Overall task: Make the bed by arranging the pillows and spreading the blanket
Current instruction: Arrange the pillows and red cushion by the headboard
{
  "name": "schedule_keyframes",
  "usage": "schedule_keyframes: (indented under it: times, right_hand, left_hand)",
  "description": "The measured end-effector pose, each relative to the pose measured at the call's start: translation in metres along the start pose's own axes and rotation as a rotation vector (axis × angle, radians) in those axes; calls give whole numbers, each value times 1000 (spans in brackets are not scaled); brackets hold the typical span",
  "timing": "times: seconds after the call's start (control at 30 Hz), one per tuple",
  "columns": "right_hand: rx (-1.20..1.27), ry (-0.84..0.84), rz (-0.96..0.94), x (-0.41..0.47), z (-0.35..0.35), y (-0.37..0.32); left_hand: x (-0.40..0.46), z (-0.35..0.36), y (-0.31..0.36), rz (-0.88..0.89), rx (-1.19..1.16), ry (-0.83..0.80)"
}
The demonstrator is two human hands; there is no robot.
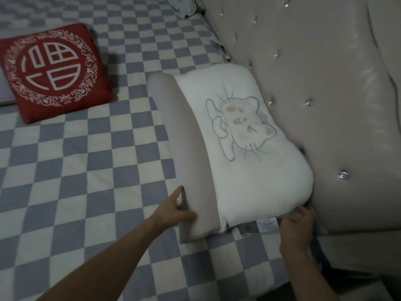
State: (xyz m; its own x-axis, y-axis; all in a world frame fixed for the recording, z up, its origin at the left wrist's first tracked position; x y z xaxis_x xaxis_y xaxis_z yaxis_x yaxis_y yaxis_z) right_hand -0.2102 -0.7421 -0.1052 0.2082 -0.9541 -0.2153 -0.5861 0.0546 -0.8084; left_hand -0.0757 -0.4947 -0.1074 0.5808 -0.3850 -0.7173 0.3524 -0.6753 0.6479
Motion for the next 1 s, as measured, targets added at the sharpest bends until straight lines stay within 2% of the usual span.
schedule_keyframes:
  times: [0.1, 0.23, 0.33, 0.47, 0.67, 1.0]
  right_hand:
    - [-82, -68, -67, -13, 0, -16]
    - [-64, -233, -206, -59, 9, -55]
    - [-91, -362, -329, -106, 24, -72]
    - [-112, -494, -379, -174, 35, -90]
    - [-63, -490, -504, -273, 35, -124]
    - [28, -545, -680, -375, 18, -201]
  left_hand:
    - [-16, -17, 14, 34, 15, 9]
    - [-51, -55, 19, 99, 4, 112]
    - [-87, -92, 4, 112, -21, 161]
    - [-138, -145, -27, 144, -40, 255]
    - [-213, -222, -56, 224, -33, 336]
    - [-323, -289, -37, 421, 10, 424]
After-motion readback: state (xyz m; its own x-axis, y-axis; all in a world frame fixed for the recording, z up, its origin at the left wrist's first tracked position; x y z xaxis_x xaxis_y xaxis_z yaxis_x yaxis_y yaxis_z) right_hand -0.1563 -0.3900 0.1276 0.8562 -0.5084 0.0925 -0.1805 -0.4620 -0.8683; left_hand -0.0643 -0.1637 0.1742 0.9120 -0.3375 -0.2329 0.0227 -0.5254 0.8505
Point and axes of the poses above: each hand's wrist, its own x-axis towards the middle knuckle, its own z-axis out of the palm, y = z × x, the point moved 1 cm from there along x, towards the middle knuckle, and after that the axes turned 1 degree about x, right-handed, at the moved point
